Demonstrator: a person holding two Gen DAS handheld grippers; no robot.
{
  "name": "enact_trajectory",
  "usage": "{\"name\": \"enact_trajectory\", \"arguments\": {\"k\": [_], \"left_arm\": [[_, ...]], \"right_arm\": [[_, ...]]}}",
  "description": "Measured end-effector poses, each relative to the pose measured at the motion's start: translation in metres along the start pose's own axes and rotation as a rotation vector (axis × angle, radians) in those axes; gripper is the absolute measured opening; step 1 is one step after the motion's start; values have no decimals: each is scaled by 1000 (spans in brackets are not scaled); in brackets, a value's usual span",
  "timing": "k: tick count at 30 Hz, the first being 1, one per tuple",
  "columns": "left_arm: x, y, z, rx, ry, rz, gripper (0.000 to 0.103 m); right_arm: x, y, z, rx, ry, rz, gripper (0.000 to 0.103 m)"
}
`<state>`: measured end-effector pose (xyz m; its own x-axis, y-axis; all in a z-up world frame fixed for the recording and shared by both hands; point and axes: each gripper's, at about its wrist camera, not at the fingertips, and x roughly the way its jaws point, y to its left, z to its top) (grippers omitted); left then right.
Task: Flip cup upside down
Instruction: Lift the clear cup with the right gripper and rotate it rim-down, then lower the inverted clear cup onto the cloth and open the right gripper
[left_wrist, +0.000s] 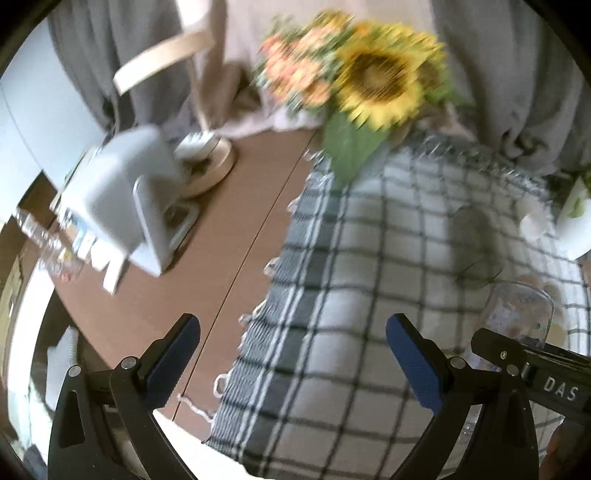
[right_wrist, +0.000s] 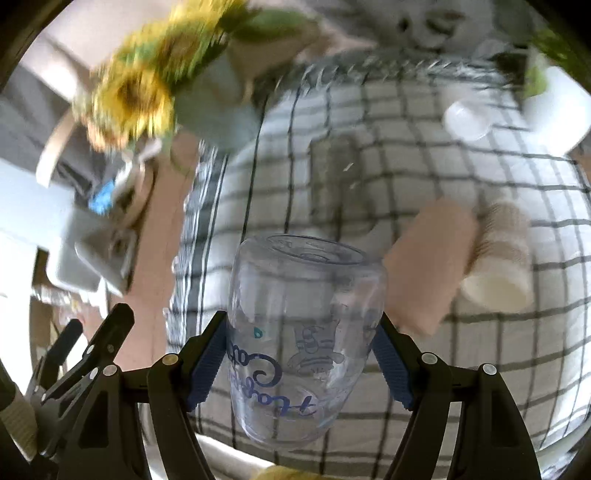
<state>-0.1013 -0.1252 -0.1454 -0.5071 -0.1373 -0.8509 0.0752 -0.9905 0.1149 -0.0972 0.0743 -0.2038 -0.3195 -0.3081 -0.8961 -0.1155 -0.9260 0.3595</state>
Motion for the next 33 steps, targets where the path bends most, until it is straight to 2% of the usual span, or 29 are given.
{"name": "enact_trajectory", "arguments": {"k": [5,10,15,21,24,27,31,33], "left_arm": [[27,16,-19,-11,83,42,103],[51,24,-27,-20,153,45,103],[59,24,-28,-25,177,19,103],[51,19,-24,0,158,4,103],[40,17,-18,11,145,-23,103],[26,5,-10,53,119,-62,103],[16,-27,3,140,133,-202,103],[16,-44,8,186,157,-264,103]], "right_arm": [[36,16,-12,-21,97,-28,75],[67,23,-17,-32,166,-69,75],[82,27,-16,-36,183,-90,75],[81,27,-16,-35,183,-90,76],[59,20,-18,-2,141,-59,77],[14,17,-21,14,18,-50,83],[-45,7,-20,29,-155,-107,83],[-61,0,-19,49,-205,-130,83]]}}
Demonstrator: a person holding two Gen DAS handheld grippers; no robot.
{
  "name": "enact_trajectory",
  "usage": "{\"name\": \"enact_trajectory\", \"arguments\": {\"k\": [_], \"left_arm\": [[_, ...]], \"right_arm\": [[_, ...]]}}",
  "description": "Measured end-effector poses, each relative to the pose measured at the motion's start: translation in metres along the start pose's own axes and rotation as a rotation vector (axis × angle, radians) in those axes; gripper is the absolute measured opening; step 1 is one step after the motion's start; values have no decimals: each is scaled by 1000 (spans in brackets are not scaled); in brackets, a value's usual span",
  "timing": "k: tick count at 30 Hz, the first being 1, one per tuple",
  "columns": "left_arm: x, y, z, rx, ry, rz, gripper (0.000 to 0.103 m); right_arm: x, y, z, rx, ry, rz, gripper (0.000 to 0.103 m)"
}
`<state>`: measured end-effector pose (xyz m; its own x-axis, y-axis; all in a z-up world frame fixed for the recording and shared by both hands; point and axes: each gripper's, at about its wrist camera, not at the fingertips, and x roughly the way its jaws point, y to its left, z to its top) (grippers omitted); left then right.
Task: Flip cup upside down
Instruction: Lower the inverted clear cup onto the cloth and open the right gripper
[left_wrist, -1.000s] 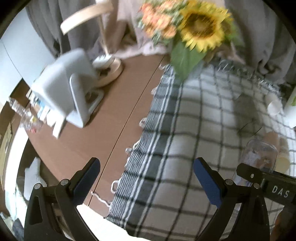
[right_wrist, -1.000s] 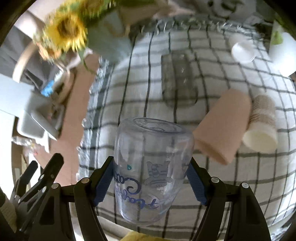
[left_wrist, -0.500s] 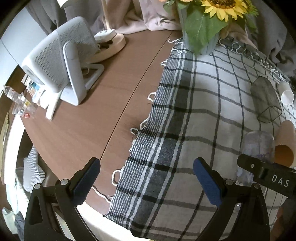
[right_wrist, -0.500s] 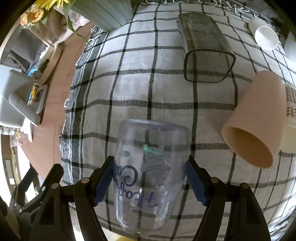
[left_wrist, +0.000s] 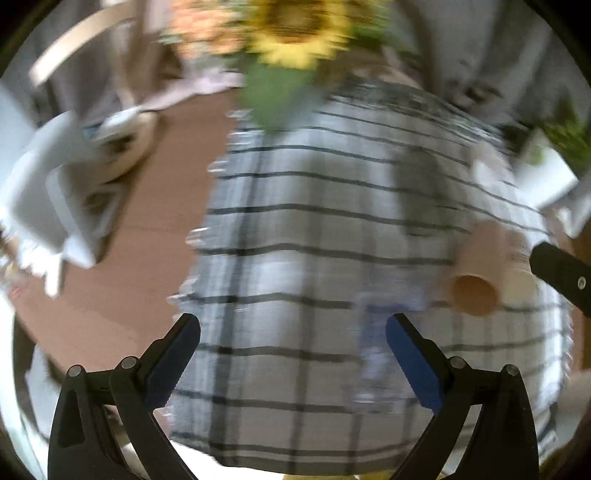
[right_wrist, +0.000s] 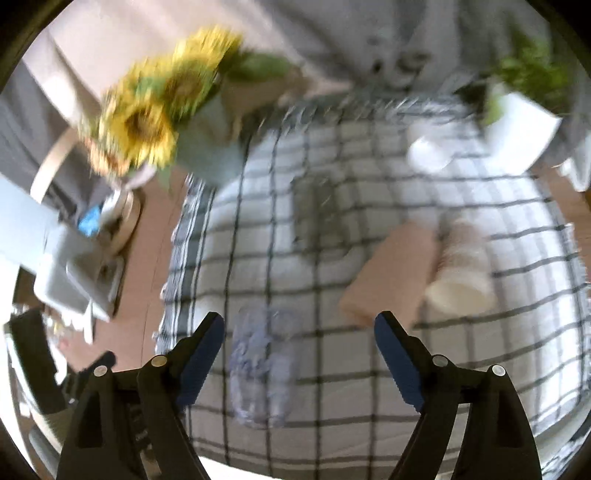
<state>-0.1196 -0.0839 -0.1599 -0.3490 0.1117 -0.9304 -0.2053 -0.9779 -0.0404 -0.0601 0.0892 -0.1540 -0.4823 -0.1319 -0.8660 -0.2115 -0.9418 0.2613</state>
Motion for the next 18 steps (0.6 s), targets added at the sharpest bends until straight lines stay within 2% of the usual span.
{"name": "enact_trajectory", "arguments": {"k": [2,6,11,15,18], "left_arm": [[7,-21,7,68,24,-44,103],[29,-51,18,150,75,-47,100],[58,-63,29,149,167,-88,98],[76,-69,31,150,209,-77,97],[87,-70,31,134,251,-86,89]], "right_arm": [[-12,-14,3,43,-43,-20,83],[-12,-33,8,110,-68,-74,83],[-3,-59,1,181,-20,-96,83],[-1,-68,-3,196,-9,-87,83],[-2,-68,-4,192,-20,-92,83]]}}
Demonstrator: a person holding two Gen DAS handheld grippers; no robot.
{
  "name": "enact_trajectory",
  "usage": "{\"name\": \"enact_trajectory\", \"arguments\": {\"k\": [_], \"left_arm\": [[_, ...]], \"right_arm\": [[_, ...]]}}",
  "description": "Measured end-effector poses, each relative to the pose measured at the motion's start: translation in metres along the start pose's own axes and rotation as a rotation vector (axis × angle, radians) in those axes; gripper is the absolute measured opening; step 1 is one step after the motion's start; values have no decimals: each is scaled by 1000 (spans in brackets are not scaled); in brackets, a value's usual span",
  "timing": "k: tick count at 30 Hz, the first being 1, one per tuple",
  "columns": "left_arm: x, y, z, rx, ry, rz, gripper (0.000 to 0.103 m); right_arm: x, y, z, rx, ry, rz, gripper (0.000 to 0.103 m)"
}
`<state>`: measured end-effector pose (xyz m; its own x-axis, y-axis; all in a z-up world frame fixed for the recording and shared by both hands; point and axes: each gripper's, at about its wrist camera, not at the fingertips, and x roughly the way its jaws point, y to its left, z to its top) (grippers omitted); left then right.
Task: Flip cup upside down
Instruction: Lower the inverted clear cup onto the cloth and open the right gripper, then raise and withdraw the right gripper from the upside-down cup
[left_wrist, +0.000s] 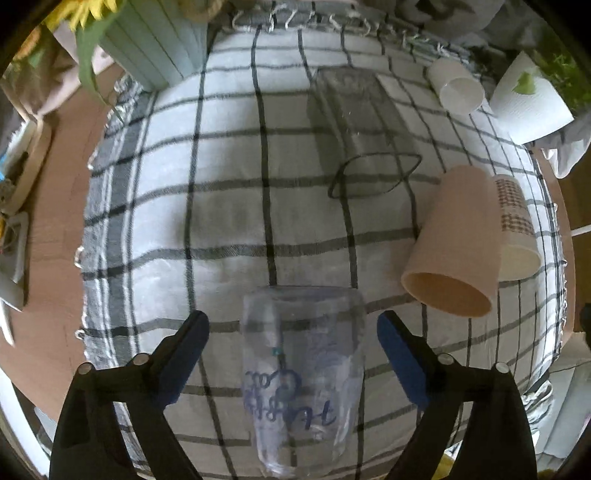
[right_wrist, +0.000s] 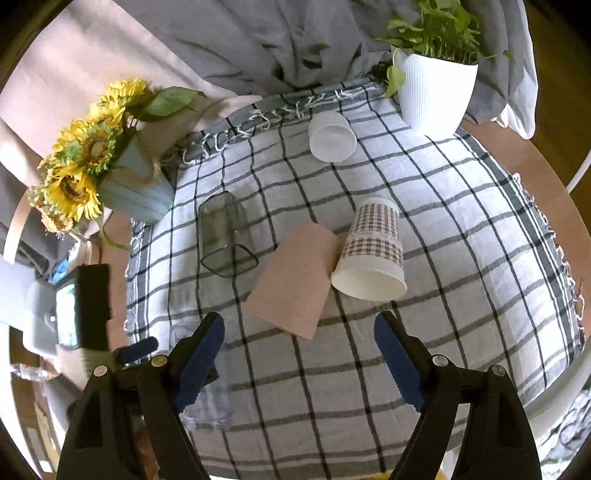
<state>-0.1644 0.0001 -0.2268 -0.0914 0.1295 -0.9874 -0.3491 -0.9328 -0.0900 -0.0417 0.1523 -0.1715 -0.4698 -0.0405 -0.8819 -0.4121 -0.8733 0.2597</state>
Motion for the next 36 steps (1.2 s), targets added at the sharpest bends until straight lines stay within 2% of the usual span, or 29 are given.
{"name": "enact_trajectory", "arguments": {"k": [2,4,7,19,27,36], "left_arm": [[3,0,0,-7,6,-10,75],[2,0,0,-14,0,-25,71],[-3,2,-3,-24,-19,-25,71],[-57,6,-21,-39,-202,-25,71],[-67,5,-37,-35,-228,-20,71],[-77,-7,-70,19,-258,16,71]], "right_arm": [[-1,0,0,-1,-6,-4,83],[-2,1,1,-8,-10,-5,83],[-3,1,0,-13,-14,-10,83],[-17,1,5,-25,-41,14,83],[-20,5,8,-46,-54,15,83],[-21,10,-2,-97,-42,15,83]]}}
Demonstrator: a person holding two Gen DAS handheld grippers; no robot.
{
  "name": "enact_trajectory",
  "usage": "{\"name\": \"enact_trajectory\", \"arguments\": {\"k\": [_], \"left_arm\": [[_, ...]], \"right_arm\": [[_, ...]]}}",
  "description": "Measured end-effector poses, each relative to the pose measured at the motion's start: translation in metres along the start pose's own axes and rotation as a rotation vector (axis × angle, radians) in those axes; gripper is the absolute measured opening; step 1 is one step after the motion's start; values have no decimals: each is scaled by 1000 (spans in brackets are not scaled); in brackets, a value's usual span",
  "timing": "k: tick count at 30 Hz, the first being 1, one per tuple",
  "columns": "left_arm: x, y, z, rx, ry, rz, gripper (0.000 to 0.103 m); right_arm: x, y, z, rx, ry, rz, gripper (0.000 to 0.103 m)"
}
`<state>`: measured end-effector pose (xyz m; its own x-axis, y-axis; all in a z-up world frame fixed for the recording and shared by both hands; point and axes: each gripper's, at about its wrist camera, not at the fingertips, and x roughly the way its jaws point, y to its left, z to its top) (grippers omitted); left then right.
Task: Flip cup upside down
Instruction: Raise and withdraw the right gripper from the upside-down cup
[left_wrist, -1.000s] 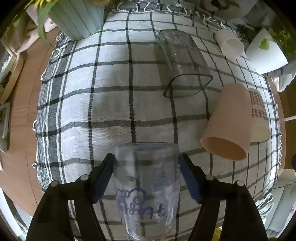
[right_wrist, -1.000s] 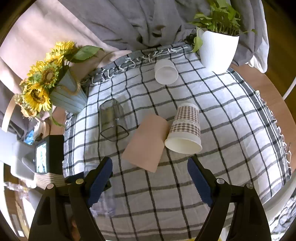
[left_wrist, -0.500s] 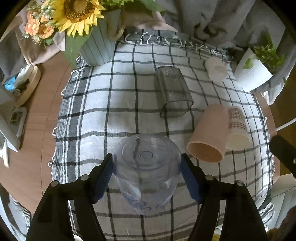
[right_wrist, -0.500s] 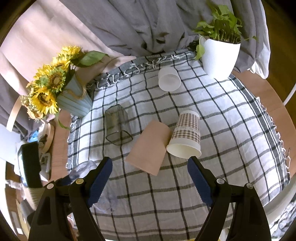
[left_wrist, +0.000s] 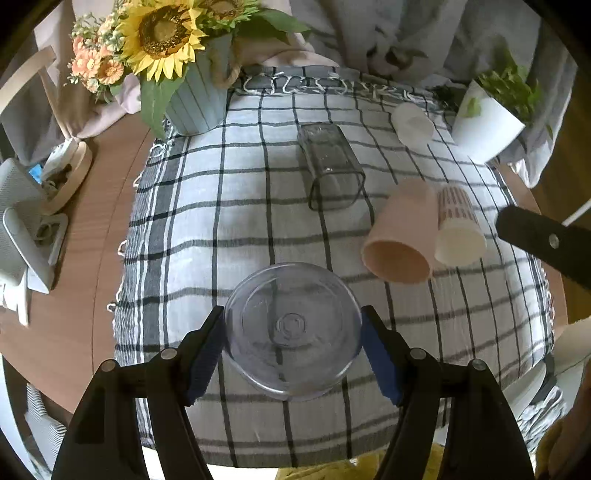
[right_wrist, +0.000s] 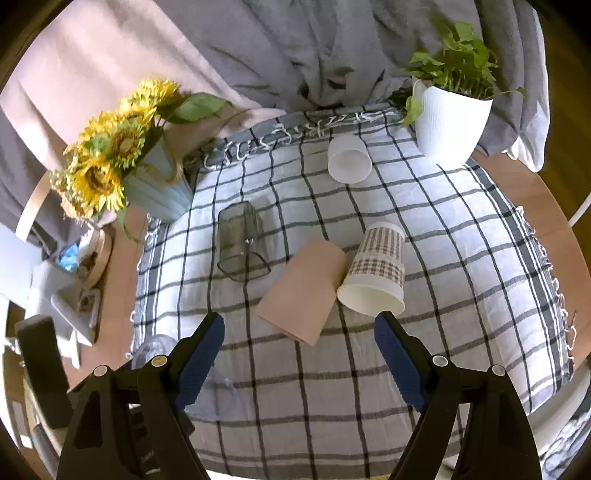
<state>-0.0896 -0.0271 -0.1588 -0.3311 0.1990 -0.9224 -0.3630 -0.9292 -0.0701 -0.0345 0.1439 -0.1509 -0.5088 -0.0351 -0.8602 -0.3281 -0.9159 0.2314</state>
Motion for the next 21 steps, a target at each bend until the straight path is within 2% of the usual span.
{"name": "enact_trajectory", "arguments": {"k": [7,11,21], "left_arm": [[-4,3,-12,-25,-16,-8,71],[0,2,-16,-29,-8,-14,80],[-6,2,-25,-51,-47,-33,90]], "right_arm": [[0,0,-9,-24,19,-4,83],[-1,-1,-12,-28,23,-9,83],[-17,-6,-19,-42,-8,-27,87]]}}
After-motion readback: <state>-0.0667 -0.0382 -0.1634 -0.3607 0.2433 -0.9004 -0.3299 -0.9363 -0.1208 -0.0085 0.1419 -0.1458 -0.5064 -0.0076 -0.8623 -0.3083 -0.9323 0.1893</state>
